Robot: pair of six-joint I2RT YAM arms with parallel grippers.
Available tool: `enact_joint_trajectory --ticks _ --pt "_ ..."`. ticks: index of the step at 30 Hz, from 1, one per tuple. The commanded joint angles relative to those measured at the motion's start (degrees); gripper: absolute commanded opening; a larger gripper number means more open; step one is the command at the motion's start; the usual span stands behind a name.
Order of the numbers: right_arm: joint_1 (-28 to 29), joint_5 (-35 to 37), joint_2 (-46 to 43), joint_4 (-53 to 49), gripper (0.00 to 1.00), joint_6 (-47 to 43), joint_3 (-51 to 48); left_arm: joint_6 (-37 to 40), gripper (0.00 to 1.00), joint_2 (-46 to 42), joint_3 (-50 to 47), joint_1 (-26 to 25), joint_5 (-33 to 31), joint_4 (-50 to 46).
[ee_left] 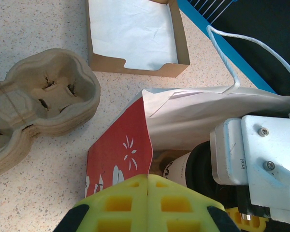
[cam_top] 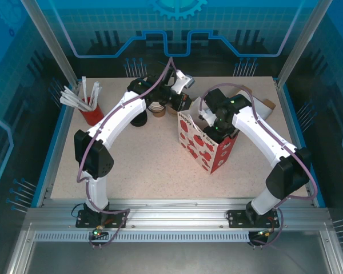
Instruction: Pack the takeout coffee
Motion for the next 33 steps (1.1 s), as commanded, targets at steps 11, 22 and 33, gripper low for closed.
enact_joint_trajectory --ticks 11,22,33 --pt "-1.37 -0.79 -1.37 1.74 0.29 0.04 -1.51 1.31 0.0 0.14 1.27 -0.22 0.85 -2.59" --pt "-2.0 -1.34 -0.51 3.49 0.29 -0.33 -3.03 1.38 0.0 0.14 1.2 -0.23 0.85 -2.77" --pt "-2.3 -1.42 -0.72 3.24 0.29 -0.33 -3.33 1.27 0.0 0.15 1.25 -0.25 0.93 -2.69"
